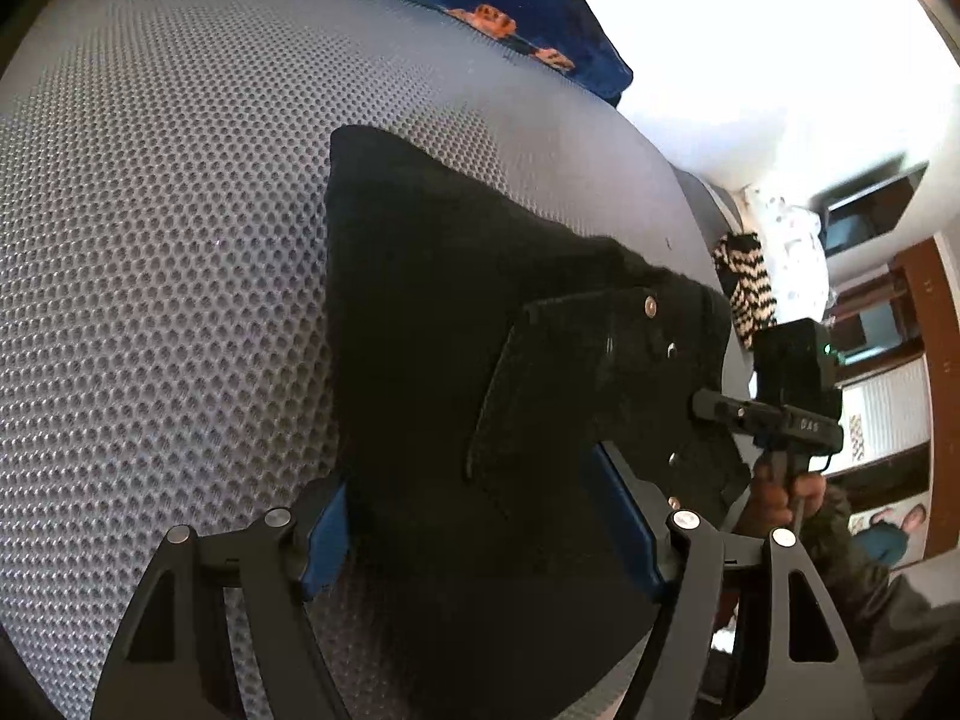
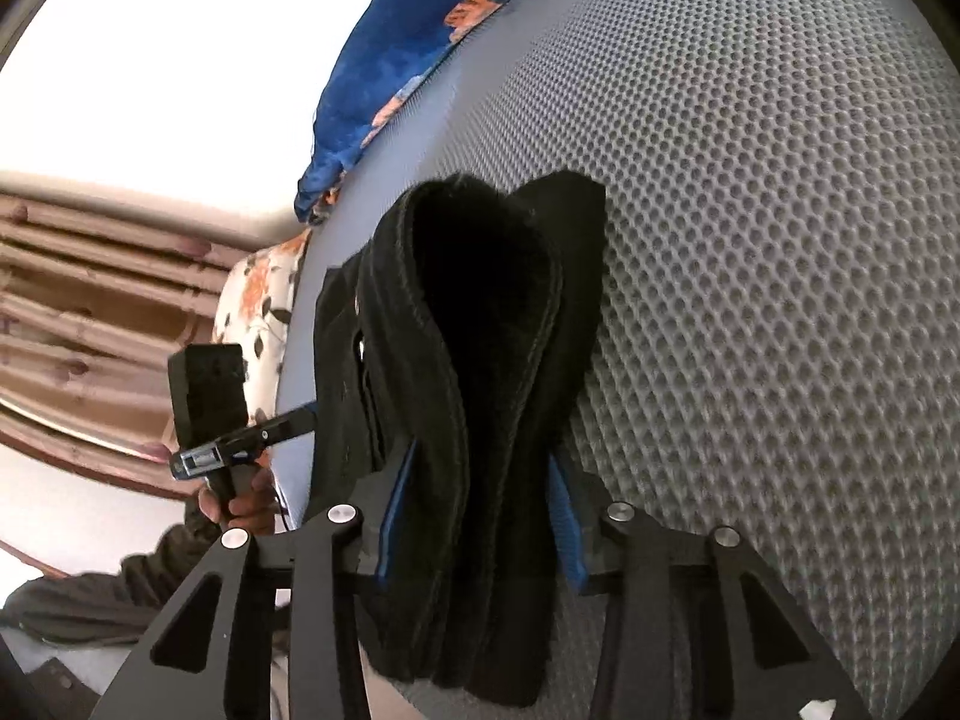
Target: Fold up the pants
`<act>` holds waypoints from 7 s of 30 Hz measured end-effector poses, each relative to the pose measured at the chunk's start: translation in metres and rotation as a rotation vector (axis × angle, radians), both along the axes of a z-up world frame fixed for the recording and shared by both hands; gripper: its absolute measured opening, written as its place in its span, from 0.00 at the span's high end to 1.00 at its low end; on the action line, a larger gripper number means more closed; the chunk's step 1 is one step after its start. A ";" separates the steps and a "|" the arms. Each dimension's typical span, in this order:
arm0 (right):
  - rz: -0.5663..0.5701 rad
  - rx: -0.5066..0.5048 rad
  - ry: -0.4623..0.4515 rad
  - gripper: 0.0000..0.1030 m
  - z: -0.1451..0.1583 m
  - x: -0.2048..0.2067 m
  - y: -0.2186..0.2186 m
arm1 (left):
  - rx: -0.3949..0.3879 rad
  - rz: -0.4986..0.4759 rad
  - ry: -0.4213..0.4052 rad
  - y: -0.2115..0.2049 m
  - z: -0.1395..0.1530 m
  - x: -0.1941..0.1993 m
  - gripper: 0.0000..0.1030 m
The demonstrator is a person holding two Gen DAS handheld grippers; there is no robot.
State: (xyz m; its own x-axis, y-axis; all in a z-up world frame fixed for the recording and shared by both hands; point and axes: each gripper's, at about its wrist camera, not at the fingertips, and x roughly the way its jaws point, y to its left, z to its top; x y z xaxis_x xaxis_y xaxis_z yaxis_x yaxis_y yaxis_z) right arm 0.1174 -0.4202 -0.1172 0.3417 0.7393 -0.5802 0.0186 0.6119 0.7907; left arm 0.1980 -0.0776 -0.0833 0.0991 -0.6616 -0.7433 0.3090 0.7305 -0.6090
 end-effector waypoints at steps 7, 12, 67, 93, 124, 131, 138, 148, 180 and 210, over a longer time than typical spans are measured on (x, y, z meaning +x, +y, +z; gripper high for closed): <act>-0.053 0.010 0.010 0.68 -0.002 0.000 -0.004 | 0.103 0.031 -0.099 -0.023 0.005 -0.011 0.44; -0.101 -0.036 0.003 0.71 0.006 -0.007 0.008 | 0.174 0.073 -0.102 -0.027 0.006 -0.012 0.65; -0.003 -0.117 -0.084 0.78 0.073 0.118 0.155 | 0.345 0.241 -0.333 0.094 0.080 0.046 0.85; -0.054 -0.545 -0.136 0.49 0.031 0.179 0.165 | 0.366 0.319 -0.332 0.129 -0.001 0.121 0.41; -0.224 -0.774 -0.418 0.03 0.149 -0.015 0.239 | 0.604 0.554 -0.497 0.128 0.109 -0.107 0.29; -0.204 -0.824 -0.442 0.01 0.156 -0.043 0.252 | 0.598 0.583 -0.519 0.122 0.118 -0.134 0.29; -0.215 -0.862 -0.470 0.01 0.162 -0.060 0.261 | 0.607 0.589 -0.548 0.119 0.122 -0.148 0.29; -0.207 -0.854 -0.457 0.01 0.163 -0.064 0.262 | 0.609 0.591 -0.566 0.118 0.126 -0.154 0.29; -0.150 -0.893 -0.422 0.01 0.151 -0.047 0.275 | 0.645 0.575 -0.545 0.120 0.121 -0.144 0.29; -0.129 -0.896 -0.367 0.01 0.131 -0.019 0.274 | 0.668 0.496 -0.515 0.114 0.098 -0.102 0.29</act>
State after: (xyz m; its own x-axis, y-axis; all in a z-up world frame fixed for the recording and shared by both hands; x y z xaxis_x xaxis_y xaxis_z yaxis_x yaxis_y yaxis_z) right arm 0.0981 -0.1463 0.0142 0.6607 0.0205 -0.7504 -0.0266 0.9996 0.0038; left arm 0.0955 0.0365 0.0150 0.6695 0.0845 -0.7380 -0.0143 0.9948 0.1009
